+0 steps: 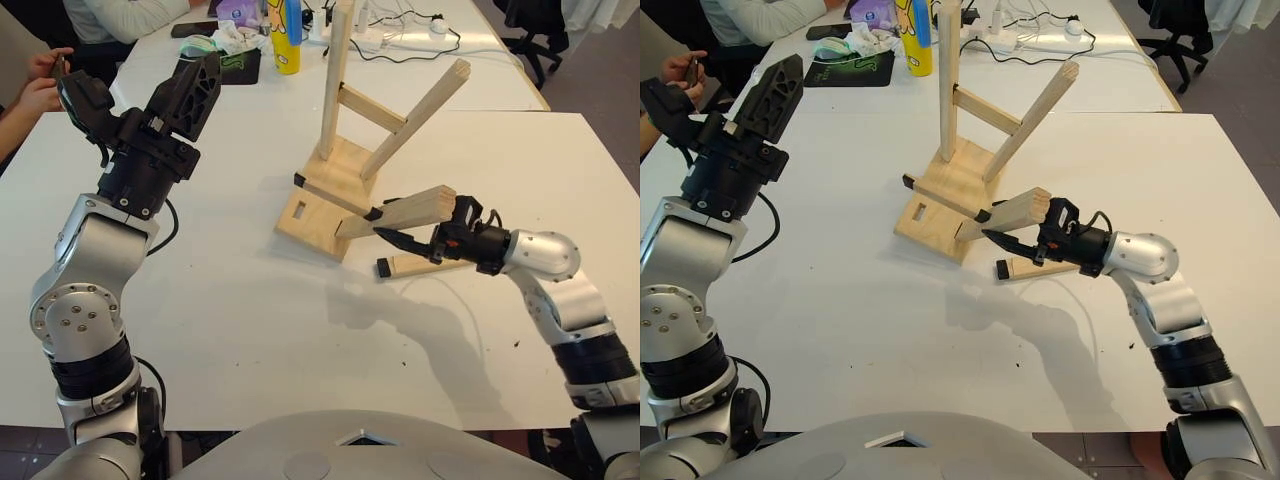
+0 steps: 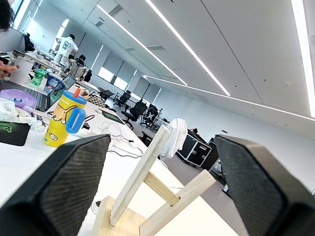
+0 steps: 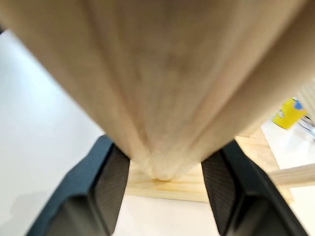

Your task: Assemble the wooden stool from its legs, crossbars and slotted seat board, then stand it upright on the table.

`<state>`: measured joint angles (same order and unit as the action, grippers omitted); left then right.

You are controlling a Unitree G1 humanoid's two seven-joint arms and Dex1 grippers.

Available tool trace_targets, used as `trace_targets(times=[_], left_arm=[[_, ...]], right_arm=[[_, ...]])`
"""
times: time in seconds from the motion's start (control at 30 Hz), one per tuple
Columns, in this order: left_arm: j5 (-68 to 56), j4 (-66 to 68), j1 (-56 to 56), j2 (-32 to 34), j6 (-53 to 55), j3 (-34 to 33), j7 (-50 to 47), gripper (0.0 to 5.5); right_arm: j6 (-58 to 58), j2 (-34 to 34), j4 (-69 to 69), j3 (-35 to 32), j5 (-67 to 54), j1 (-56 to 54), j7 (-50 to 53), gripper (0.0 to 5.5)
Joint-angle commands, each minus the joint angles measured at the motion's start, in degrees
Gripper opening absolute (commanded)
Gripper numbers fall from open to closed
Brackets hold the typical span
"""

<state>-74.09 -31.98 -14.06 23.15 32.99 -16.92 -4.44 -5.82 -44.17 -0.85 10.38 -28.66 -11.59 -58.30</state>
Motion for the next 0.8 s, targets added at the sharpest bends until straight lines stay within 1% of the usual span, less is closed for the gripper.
trace_targets(times=[0.03,0.23,0.3,0.37,0.43,0.53,0.67,0.8], left_arm=[[1.45,-0.79,0.35,-0.5,-0.79,0.21,-0.44,3.92],[1.78,-0.74,0.29,-0.85,-1.23,0.61,-0.37,3.92],[1.82,-0.8,0.23,-0.94,-1.3,0.58,-0.38,3.92],[1.95,-0.94,0.37,-1.16,-1.34,0.62,-0.38,3.92],[2.09,-1.08,0.48,-1.4,-1.36,0.8,-0.44,3.92],[1.82,-1.4,0.75,-1.42,-1.23,0.81,-0.73,3.92],[1.36,-1.64,0.99,-1.14,-0.94,0.55,-1.18,3.92],[0.72,-1.78,0.98,-0.6,-0.57,0.21,-1.64,3.92]], right_arm=[[2.66,-7.97,11.86,8.8,10.26,-1.94,-18.78,2.05],[7.57,-8.04,11.42,10.76,5.19,-14.59,-31.49,2.05],[10.21,-8.42,10.94,12.0,3.32,-17.27,-33.81,2.05],[11.62,-8.2,11.41,13.12,2.52,-18.7,-34.18,2.05],[10.21,-7.62,13.01,13.58,3.73,-18.58,-34.16,2.05],[8.28,-6.34,13.42,13.28,6.42,-15.19,-32.54,2.05],[9.95,-5.46,11.23,13.36,6.48,-12.61,-29.96,2.05],[12.68,-7.09,6.22,15.17,8.5,-13.69,-29.46,2.05]])
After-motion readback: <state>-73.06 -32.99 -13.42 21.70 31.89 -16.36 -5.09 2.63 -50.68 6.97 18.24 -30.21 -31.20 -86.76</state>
